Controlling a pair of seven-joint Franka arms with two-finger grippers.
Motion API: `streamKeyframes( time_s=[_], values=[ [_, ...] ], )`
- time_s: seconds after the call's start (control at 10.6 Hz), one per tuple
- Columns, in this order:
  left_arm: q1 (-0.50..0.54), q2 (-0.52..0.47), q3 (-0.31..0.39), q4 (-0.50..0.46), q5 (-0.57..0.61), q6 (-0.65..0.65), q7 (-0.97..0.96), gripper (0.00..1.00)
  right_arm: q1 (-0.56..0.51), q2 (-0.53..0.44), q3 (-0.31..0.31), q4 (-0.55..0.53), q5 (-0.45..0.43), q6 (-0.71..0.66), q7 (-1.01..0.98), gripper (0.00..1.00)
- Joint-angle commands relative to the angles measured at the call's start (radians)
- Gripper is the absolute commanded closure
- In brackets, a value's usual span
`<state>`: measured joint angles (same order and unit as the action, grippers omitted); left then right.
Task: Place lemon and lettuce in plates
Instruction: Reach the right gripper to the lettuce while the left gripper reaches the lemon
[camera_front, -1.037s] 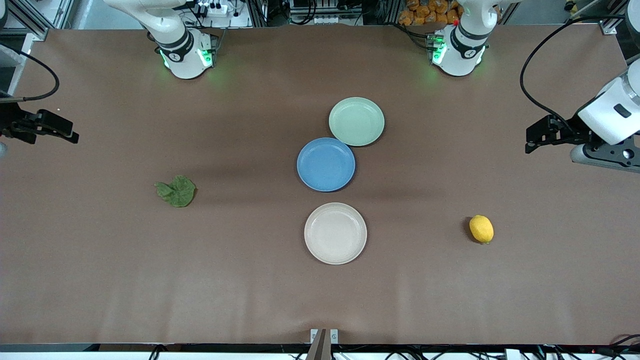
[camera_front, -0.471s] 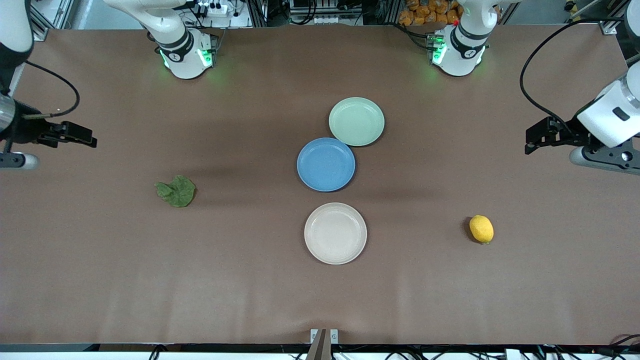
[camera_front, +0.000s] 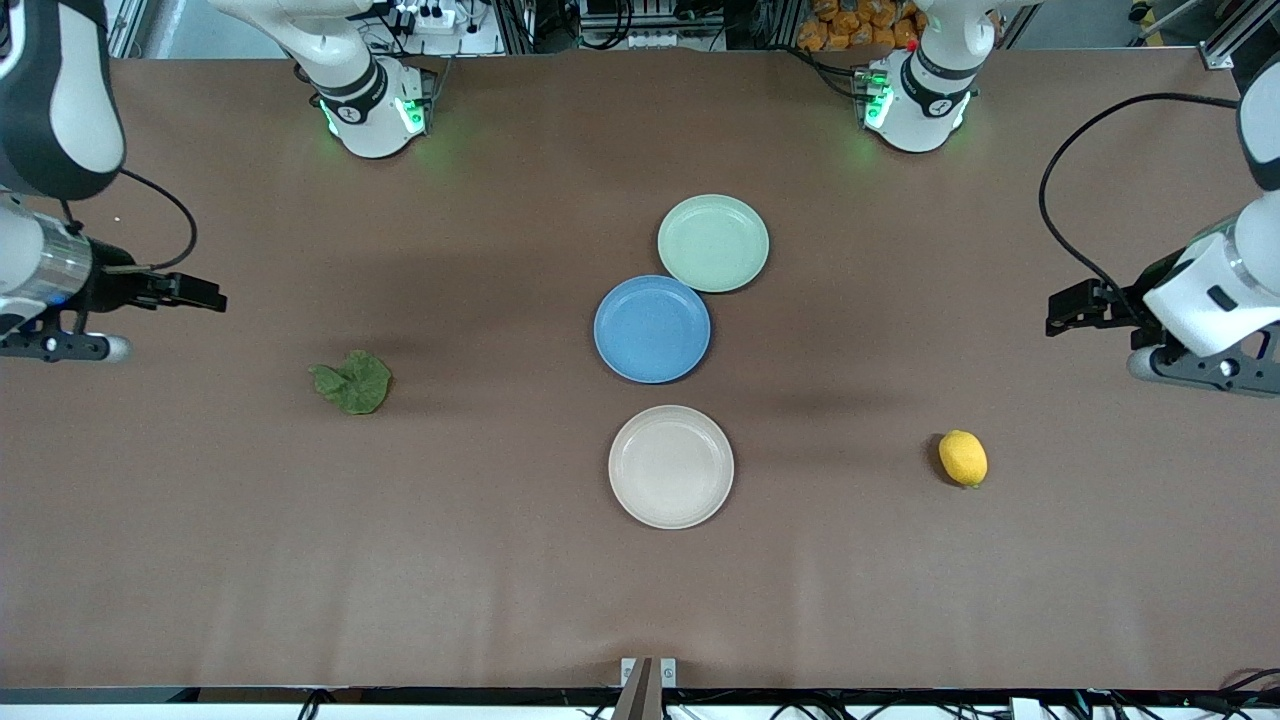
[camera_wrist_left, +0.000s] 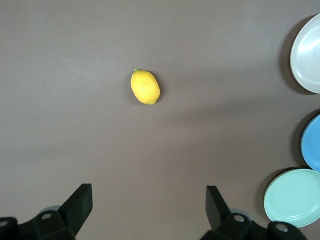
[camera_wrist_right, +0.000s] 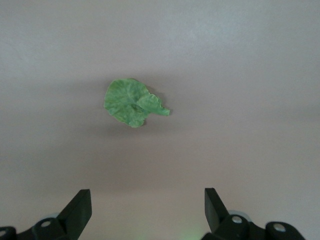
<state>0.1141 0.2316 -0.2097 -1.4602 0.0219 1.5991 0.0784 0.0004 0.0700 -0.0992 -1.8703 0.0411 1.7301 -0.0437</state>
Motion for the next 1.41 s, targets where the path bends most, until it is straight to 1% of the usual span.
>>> streamKeyframes(
  time_s=[0.0,0.09,0.28,0.38,0.57,0.75,0.94,1.04,1.23,1.32],
  values=[
    [-0.004,0.085,-0.005,0.009,0.045,0.016,-0.006,0.00,-0.010,-0.015,0.009,-0.113,0.011,0.103,0.008,0.00],
    [-0.001,0.094,-0.010,0.000,0.090,0.075,-0.011,0.00,-0.008,-0.015,0.009,-0.169,0.011,0.173,0.008,0.00],
    [0.009,0.150,-0.007,-0.002,0.096,0.119,-0.012,0.00,-0.005,-0.010,0.010,-0.269,0.011,0.309,0.010,0.00],
    [0.009,0.179,-0.007,-0.002,0.093,0.139,-0.017,0.00,0.000,-0.001,0.010,-0.291,0.011,0.353,0.012,0.00],
    [0.033,0.244,-0.007,-0.002,0.089,0.201,-0.055,0.00,-0.002,0.020,0.010,-0.291,0.013,0.391,0.013,0.00],
    [0.030,0.303,-0.005,-0.002,0.095,0.264,-0.092,0.00,0.006,0.062,0.012,-0.317,0.013,0.491,0.047,0.00],
    [0.030,0.344,-0.005,-0.011,0.096,0.318,-0.129,0.00,0.006,0.097,0.012,-0.370,0.013,0.645,0.050,0.00],
    [0.029,0.350,-0.004,-0.035,0.095,0.362,-0.132,0.00,0.007,0.106,0.012,-0.392,0.013,0.678,0.050,0.00],
    [0.030,0.388,-0.004,-0.046,0.098,0.412,-0.150,0.00,0.024,0.129,0.012,-0.392,0.013,0.681,0.050,0.00],
    [0.029,0.397,-0.002,-0.052,0.118,0.433,-0.176,0.00,0.036,0.139,0.012,-0.392,0.013,0.690,0.050,0.00]
  ],
)
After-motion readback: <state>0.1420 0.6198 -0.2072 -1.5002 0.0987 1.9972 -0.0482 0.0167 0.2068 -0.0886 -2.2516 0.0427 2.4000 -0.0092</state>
